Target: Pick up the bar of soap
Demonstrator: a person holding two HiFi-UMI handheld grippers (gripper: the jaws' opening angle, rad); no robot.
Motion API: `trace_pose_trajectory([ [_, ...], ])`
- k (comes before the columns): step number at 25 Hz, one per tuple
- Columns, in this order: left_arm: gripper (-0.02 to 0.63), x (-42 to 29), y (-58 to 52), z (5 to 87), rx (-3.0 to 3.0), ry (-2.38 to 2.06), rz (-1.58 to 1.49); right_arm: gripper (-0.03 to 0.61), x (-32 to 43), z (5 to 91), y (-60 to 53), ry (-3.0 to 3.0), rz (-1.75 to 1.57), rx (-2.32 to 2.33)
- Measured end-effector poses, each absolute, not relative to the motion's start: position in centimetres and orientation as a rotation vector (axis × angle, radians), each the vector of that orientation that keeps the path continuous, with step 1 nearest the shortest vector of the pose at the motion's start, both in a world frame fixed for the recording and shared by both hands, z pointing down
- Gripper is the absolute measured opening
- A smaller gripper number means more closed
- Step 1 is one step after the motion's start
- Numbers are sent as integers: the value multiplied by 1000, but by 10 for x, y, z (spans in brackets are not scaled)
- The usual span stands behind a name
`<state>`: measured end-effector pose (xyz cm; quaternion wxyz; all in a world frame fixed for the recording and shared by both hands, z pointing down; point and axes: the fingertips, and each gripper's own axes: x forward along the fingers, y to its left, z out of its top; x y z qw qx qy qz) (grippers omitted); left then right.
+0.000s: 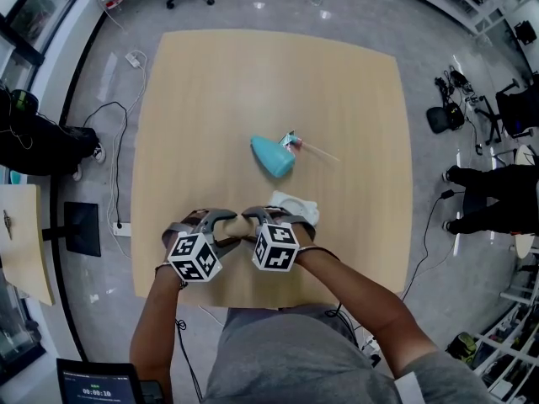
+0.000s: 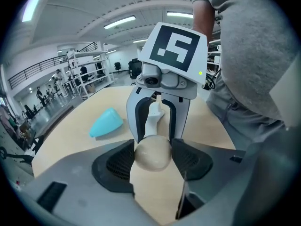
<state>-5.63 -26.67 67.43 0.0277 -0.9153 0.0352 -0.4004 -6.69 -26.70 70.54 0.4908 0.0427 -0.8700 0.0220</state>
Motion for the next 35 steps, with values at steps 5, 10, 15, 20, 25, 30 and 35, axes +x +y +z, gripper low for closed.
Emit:
trace_pose_trajectory([
  [5, 250, -59, -263, 692, -2891, 104, -1246, 247, -68, 721, -262, -2077, 78, 74],
  [10, 250, -66, -255, 711, -3027, 157, -1224, 247, -69, 732, -252, -2034, 60, 27],
  [15, 250, -70, -252, 725, -3105, 202, -1209, 247, -72, 743, -248, -1983, 16, -23],
  [20, 250, -72, -250, 732, -3124, 226, -1231, 247, -74, 750, -246, -1955, 10, -47],
  [25, 250, -74, -247, 739, -3136, 243, -1228, 247, -75, 756, -244, -1947, -5, -50],
  [30, 250, -74, -245, 744, -3139, 248, -1237, 247, -76, 760, -241, -1941, -2, -55],
  [35, 250, -75, -243, 746, -3146, 248, -1239, 247, -77, 760, -240, -1939, -3, -48],
])
